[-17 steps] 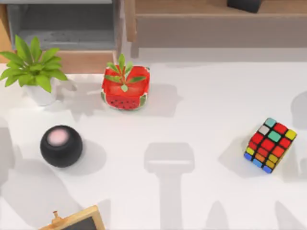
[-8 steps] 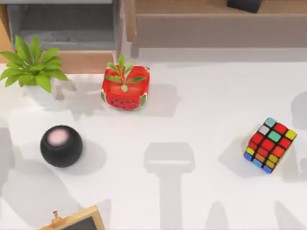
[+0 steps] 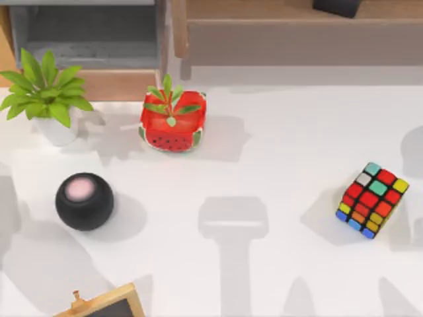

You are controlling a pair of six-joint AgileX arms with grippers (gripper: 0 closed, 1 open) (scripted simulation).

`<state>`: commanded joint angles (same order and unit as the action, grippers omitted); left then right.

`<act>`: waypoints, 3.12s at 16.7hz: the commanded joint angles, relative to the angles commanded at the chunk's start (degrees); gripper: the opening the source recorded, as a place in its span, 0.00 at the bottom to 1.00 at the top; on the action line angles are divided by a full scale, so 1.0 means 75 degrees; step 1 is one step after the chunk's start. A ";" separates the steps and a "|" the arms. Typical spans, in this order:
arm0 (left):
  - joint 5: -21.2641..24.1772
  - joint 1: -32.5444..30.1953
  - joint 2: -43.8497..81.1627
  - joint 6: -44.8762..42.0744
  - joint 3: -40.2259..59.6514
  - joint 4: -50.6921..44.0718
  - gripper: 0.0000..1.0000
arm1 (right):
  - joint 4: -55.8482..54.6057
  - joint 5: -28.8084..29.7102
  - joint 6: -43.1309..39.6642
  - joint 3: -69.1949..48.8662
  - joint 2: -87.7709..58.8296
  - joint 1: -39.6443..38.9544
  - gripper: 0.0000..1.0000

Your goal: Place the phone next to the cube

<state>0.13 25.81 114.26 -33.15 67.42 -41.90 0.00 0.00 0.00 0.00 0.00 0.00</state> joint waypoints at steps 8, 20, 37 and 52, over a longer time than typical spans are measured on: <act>0.0150 -0.0026 -0.0418 0.0057 0.0256 -0.0625 0.00 | 0.0000 0.0000 0.0000 0.0000 0.0000 0.0000 1.00; 0.0117 -0.0754 -0.0985 0.1609 0.1648 -0.1530 0.00 | 0.0000 0.0000 0.0000 0.0000 0.0000 0.0000 1.00; -0.0067 -0.7740 0.1438 1.0075 0.7435 -0.4900 0.00 | 0.0000 0.0000 0.0000 0.0000 0.0000 0.0000 1.00; -0.0185 -1.0012 0.3362 1.0750 0.8346 -0.4955 0.00 | 0.0000 0.0000 0.0000 0.0000 0.0000 0.0000 1.00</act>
<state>-1.25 -49.28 139.47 47.48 130.01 -79.07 0.00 0.00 0.00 0.00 0.00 0.00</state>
